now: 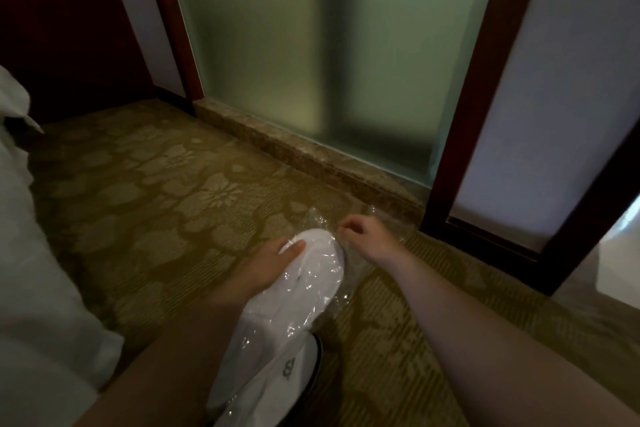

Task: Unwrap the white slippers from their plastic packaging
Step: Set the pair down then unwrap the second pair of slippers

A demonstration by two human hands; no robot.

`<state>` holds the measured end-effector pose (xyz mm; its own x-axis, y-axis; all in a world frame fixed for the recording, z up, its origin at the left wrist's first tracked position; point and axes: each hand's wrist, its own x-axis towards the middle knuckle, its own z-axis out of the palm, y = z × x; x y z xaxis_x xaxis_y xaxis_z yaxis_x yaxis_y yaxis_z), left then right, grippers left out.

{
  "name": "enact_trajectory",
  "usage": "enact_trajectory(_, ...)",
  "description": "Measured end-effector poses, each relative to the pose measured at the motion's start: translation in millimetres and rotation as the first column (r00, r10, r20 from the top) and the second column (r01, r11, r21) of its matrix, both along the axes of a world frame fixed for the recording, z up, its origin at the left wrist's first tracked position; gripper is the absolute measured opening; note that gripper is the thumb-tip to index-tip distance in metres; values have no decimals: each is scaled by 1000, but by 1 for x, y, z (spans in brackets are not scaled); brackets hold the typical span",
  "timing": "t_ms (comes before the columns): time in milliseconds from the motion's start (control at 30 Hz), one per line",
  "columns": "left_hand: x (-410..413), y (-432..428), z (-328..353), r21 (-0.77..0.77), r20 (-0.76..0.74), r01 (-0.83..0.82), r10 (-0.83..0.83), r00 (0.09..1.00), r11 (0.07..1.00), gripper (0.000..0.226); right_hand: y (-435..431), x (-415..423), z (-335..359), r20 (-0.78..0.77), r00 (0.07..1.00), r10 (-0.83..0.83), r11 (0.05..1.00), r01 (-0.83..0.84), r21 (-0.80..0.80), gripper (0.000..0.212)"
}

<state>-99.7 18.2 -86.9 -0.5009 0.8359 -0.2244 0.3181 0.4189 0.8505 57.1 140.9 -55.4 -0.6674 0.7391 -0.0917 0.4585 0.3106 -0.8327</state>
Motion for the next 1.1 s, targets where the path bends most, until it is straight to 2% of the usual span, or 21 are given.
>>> enact_trajectory(133, 2, 1, -2, -15, -47, 55, -56, 997, 998, 50, 2, 3, -4, 49, 999, 11, 997, -7, -81, 27)
enact_trajectory(233, 1, 2, -3, -18, -55, 63, -64, 996, 998, 56, 4, 5, -4, 29, 1000, -5, 998, 7, -61, 5)
enact_trajectory(367, 0, 5, -5, 6, -64, 59, -59, 996, 998, 53, 5, 8, 1, -64, 997, -50, 997, 46, -59, 24)
enact_trajectory(533, -2, 10, -5, 17, -54, 39, -38, 998, 999, 59, 6, 9, 10, -151, 984, -91, 993, 77, -93, 22)
enact_trajectory(633, -3, 9, -5, 16, -59, 40, -39, 997, 999, 60, 4, 13, 17, -135, 986, -97, 983, 73, -168, 24)
enact_trajectory(733, -4, 6, -5, 8, -68, 60, -60, 996, 998, 59, 4, 18, 23, -164, 978, -131, 935, 67, -347, 26)
enact_trajectory(833, -2, 2, -3, 14, -105, 109, -107, 989, 994, 52, 2, 23, 23, -91, 993, -77, 881, 25, -472, 20)
enact_trajectory(967, -3, -3, -2, 44, -157, 153, -144, 977, 987, 40, 3, 25, 13, -30, 999, -34, 889, 16, -458, 9)
enact_trajectory(1000, -3, -3, -2, 44, -175, 156, -146, 974, 987, 37, 4, 25, 13, -6, 1000, -14, 904, 10, -427, 11)
enact_trajectory(1100, -3, -5, 0, 52, -245, 180, -163, 956, 982, 37, 3, 26, 17, 122, 987, 108, 942, -62, -331, 38)
